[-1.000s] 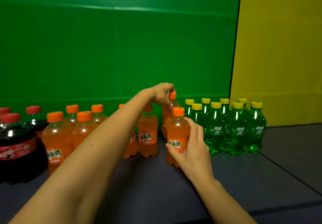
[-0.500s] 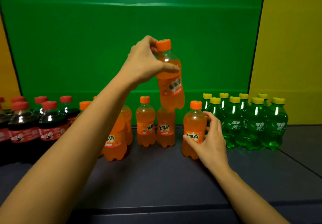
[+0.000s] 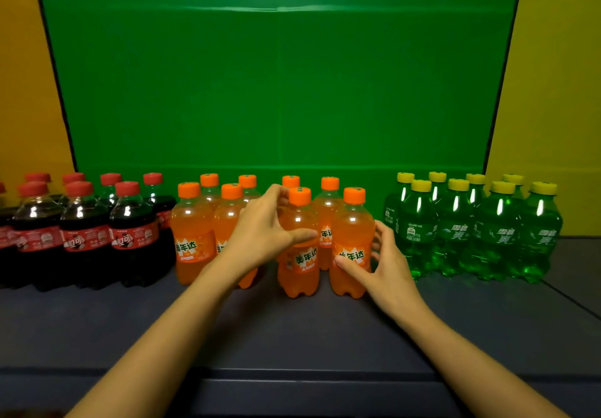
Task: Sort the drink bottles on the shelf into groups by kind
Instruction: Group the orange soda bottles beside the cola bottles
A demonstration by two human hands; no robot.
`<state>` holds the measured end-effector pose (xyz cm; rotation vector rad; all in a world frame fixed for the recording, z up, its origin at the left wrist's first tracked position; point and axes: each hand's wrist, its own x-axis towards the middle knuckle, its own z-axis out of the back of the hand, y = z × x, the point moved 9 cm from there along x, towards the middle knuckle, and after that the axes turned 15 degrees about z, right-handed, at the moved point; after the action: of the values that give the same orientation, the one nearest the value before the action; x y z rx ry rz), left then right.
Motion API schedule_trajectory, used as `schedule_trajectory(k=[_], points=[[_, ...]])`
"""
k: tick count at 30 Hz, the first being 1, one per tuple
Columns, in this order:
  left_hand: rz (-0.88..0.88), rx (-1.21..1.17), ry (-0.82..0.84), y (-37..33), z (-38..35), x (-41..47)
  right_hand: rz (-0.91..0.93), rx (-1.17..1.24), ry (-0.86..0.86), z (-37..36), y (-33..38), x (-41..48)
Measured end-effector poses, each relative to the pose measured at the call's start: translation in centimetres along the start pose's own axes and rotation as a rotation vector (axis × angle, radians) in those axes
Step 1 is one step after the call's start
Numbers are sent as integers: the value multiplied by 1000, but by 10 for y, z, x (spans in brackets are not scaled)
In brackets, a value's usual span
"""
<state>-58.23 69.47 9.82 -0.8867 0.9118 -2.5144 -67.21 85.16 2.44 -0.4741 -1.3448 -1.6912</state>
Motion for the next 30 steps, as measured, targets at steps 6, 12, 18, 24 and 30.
schedule_trajectory(k=[6,12,18,24,30], points=[[-100,60,-48,5,-10,-8,24,-55,71,-17,4,-1],[-138,75,-220,8,-4,-17,0,-28,105,-36,5,3],[-195,68,-286,11,8,-26,-39,49,122,-42,1,5],[-154,-69,-646,57,91,-50,-159,238,71,-41,-7,9],[284,-355,-219,132,79,-17,-216,283,-15,-44,-11,17]])
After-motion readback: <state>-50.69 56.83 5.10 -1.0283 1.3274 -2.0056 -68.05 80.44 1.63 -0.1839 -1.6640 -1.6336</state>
